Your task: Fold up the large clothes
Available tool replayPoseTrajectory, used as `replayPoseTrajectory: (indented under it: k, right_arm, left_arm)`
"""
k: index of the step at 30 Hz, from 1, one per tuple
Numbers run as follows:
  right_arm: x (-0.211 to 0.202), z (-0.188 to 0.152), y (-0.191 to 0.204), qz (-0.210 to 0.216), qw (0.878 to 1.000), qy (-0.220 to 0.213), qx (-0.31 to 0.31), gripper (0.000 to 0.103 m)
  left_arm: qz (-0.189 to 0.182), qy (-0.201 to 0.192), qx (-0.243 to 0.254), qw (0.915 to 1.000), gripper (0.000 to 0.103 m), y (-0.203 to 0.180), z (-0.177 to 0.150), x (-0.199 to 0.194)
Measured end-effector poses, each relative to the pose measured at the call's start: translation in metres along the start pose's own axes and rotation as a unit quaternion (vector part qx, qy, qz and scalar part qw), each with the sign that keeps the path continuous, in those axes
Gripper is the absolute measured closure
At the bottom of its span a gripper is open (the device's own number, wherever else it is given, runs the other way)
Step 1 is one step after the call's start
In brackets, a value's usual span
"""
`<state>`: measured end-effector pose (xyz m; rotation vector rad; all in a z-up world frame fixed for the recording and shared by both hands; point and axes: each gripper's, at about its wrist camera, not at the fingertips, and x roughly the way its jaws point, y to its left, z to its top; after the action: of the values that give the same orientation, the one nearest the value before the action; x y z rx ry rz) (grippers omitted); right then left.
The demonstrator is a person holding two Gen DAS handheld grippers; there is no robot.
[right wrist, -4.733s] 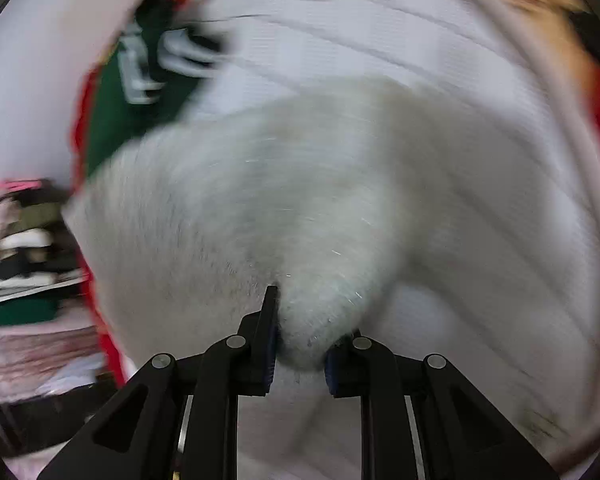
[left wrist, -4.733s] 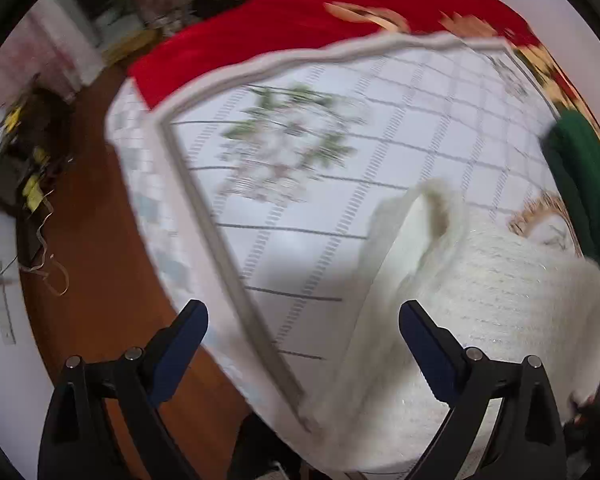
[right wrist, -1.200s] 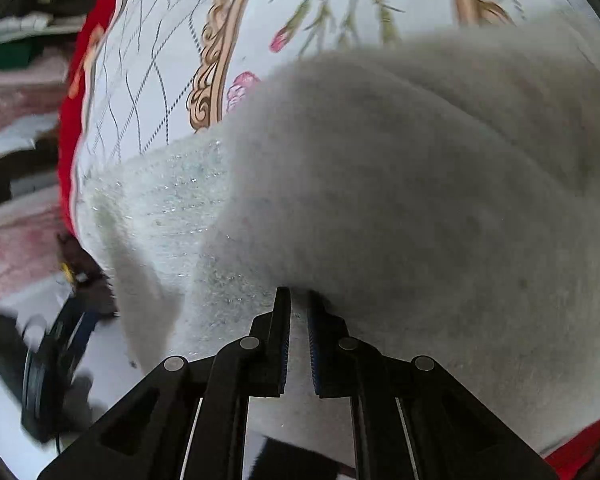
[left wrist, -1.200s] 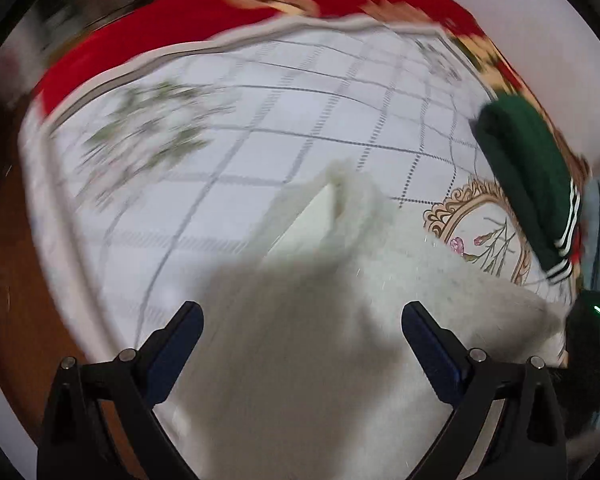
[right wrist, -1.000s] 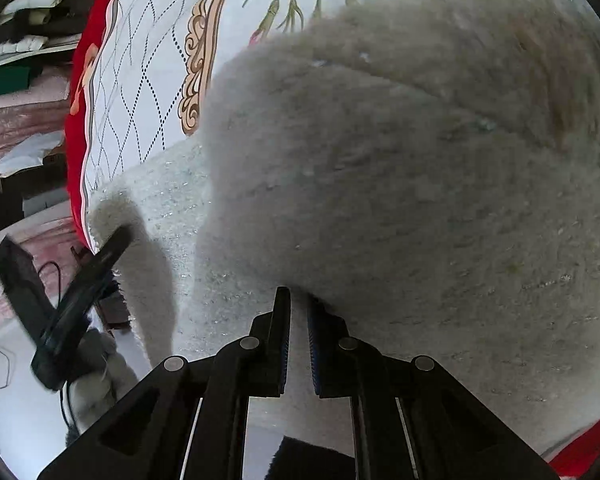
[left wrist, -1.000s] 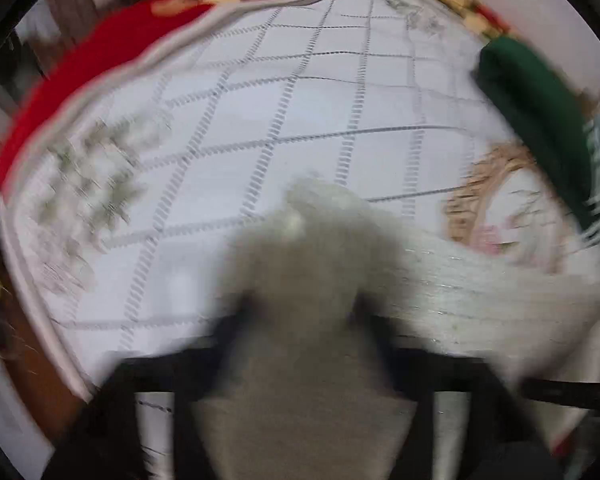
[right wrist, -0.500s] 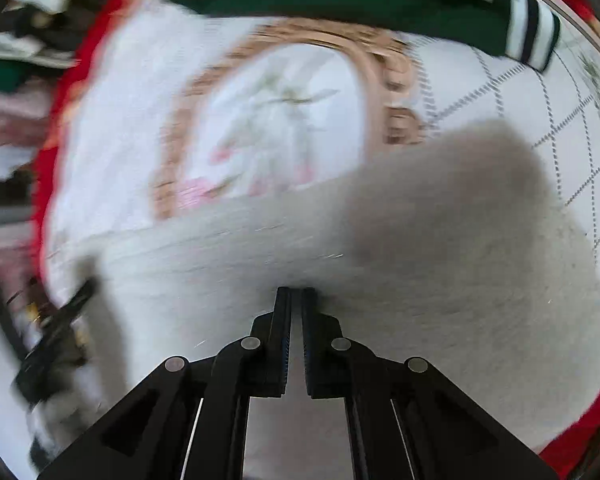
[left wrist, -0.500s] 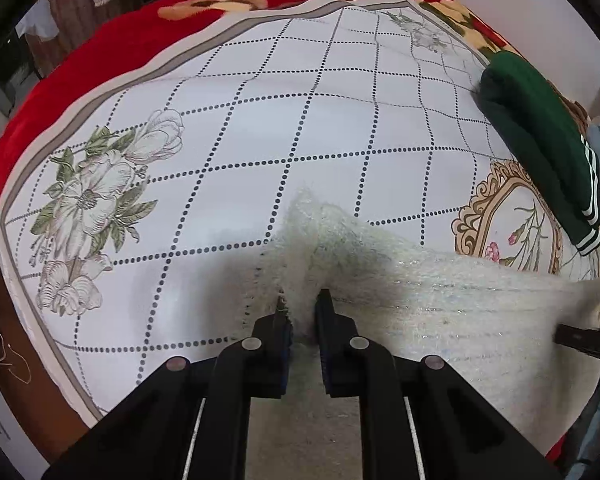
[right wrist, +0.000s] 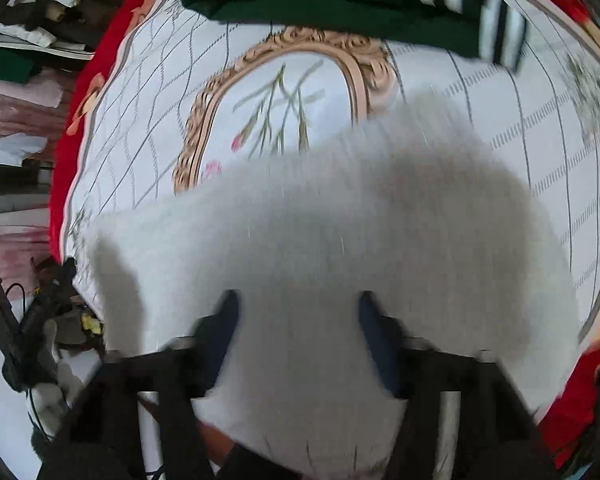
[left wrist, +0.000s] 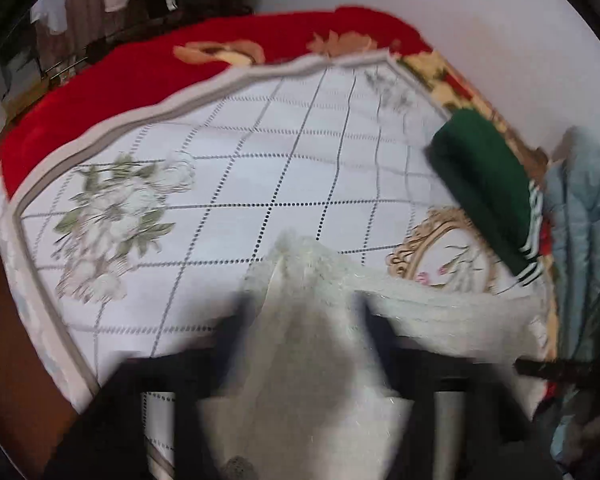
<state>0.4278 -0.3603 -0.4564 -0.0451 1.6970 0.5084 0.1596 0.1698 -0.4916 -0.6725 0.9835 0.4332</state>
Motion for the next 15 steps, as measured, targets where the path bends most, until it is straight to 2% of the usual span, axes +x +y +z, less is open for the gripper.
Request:
replayPoseTrajectory:
  k: [1,5,8,10,13,14,15]
  right_arm:
    - [0.004,-0.013,-0.001,-0.005,1.000,0.008,0.002,0.037]
    - [0.017,-0.046,-0.016,-0.016,0.999,0.032,0.025,0.037]
    - [0.025,-0.064,-0.023,-0.009,0.998,0.044,0.049,0.037]
    - [0.026,-0.072,-0.030,-0.007,0.997,0.041,0.060,0.037]
    - [0.025,-0.076,-0.033,-0.010,0.997,0.037,0.066,0.037]
    - [0.027,-0.075,-0.034,-0.014,0.997,0.039,0.066,0.037]
    - [0.032,-0.071,-0.029,-0.017,0.997,0.039,0.066,0.037]
  left_arm:
    - [-0.003,-0.007,-0.014,0.9999,0.001,0.005,-0.007,-0.012]
    - [-0.009,0.011,-0.096,0.9953,0.001,0.023,-0.048,-0.036]
    - [-0.012,0.046,-0.182,0.9822,0.001,0.035,-0.093,-0.039]
    - [-0.011,0.075,-0.245,0.9666,0.001,0.044,-0.126,-0.032]
    - [-0.037,0.109,-0.333,0.9360,0.001,0.050,-0.165,-0.013]
    - [-0.051,0.114,-0.349,0.9287,0.003,0.050,-0.173,-0.004]
    - [-0.064,0.114,-0.356,0.9255,0.003,0.048,-0.177,0.004]
